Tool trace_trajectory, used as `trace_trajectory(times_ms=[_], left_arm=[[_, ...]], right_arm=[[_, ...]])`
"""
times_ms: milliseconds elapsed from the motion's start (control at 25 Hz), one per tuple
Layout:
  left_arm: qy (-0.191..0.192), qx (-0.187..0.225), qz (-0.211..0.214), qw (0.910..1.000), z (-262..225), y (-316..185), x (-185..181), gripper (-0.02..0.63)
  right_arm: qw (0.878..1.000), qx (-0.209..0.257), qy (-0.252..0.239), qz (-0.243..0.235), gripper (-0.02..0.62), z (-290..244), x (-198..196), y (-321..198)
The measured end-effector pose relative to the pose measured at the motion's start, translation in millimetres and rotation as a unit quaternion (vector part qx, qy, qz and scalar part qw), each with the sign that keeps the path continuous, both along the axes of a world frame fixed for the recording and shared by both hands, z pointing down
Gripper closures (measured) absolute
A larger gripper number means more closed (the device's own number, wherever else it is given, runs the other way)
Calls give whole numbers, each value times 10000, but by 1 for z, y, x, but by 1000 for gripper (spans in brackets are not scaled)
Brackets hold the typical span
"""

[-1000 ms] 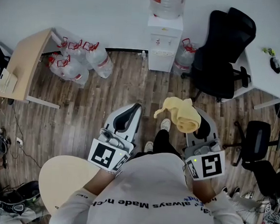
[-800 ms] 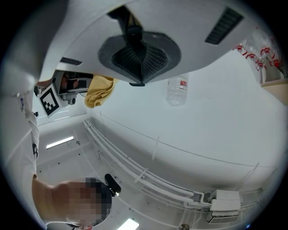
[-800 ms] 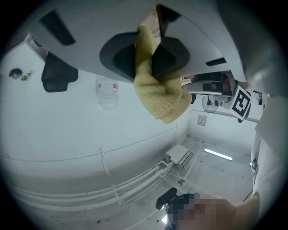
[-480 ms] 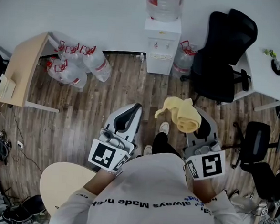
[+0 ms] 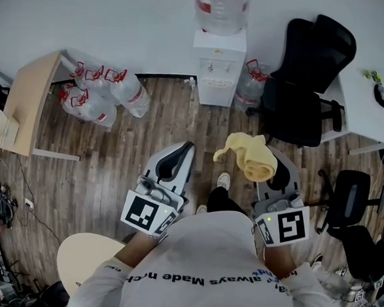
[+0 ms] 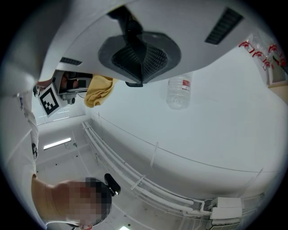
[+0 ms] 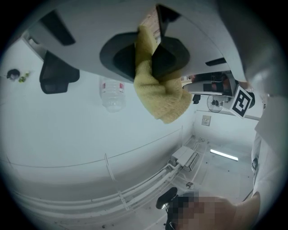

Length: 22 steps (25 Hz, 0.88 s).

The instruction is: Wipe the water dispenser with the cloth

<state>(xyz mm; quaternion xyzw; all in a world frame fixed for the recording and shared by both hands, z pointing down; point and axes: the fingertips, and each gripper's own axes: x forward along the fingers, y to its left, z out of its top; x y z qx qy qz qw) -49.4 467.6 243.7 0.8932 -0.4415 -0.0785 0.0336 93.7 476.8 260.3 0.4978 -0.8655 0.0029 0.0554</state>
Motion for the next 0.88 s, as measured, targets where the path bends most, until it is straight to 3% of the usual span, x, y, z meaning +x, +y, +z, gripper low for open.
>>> trace_trajectory(times_ms=[880], left_arm=[[-45,-75,-194,9998,-11,-111,38,580]], right_arm=[[9997,-136,-110,-173,532,-3,38,-115]])
